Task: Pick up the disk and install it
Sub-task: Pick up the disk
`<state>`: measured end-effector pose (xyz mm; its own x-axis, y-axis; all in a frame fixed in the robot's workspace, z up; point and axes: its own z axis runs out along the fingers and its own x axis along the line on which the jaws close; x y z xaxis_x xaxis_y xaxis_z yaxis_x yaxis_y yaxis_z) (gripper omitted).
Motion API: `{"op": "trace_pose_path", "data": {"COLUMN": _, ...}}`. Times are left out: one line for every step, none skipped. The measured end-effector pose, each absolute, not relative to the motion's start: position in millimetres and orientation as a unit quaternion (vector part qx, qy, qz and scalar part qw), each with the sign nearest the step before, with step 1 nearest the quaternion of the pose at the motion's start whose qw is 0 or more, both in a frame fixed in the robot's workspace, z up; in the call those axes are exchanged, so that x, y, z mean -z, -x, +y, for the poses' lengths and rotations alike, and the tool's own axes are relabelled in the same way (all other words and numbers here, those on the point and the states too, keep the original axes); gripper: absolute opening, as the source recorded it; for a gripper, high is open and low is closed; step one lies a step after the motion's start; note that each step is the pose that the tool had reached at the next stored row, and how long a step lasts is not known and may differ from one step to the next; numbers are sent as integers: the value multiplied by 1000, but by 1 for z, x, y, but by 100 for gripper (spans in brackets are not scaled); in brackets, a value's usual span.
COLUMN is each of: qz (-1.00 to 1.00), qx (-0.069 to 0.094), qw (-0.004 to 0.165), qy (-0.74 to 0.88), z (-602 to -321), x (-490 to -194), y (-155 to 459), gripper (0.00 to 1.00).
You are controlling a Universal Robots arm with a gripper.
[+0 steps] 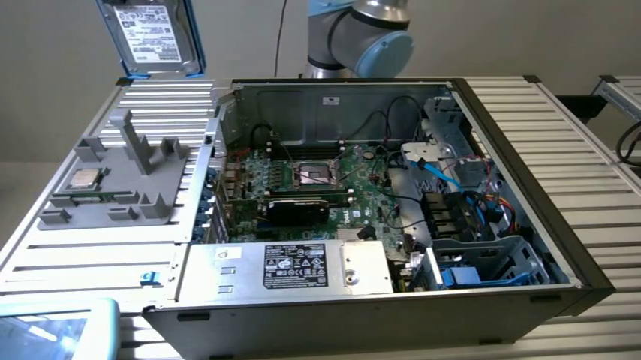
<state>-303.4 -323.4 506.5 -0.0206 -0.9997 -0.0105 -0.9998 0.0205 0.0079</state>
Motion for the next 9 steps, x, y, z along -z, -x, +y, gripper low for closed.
{"op": "trace_pose_path", "data": {"qz": 714, "qx": -7, "qw": 1, "qy": 700, "z": -326, "x": -507, "y": 301, "gripper": 37}}
{"op": "trace_pose_path", "data": {"qz": 714, "qx": -6, "qw": 1, "qy": 700, "z": -328, "x": -507, "y": 299, "gripper": 37}}
{"op": "trace_pose_path", "data": {"qz": 714, "qx": -6, "qw": 1, "qy": 700, "z": -330, "x": -507, "y": 296, "gripper": 37}}
{"op": "trace_pose_path", "data": {"qz": 714, "qx": -6, "qw": 1, "qy": 700, "z": -333, "x": -508, "y": 293, "gripper": 37}}
{"op": "trace_pose_path", "data": {"qz": 714, "qx": -6, "qw": 1, "qy": 700, "z": -335, "x": -508, "y": 290, "gripper": 37}}
{"op": "trace_pose_path", "data": {"qz": 714, "qx": -6, "qw": 1, "qy": 700, "z": -337, "x": -508, "y": 288, "gripper": 37}}
{"op": "trace_pose_path", "data": {"qz": 714, "qx": -6, "qw": 1, "qy": 700, "z": -339, "x": -508, "y": 285, "gripper": 37}}
{"op": "trace_pose_path", "data": {"qz": 714, "qx": -6, "qw": 1, "qy": 700, "z": -341, "x": -508, "y": 282, "gripper": 37}}
{"op": "trace_pose_path", "data": {"qz": 714, "qx": -6, "qw": 1, "qy": 700, "z": -343, "x": -509, "y": 279, "gripper": 37}}
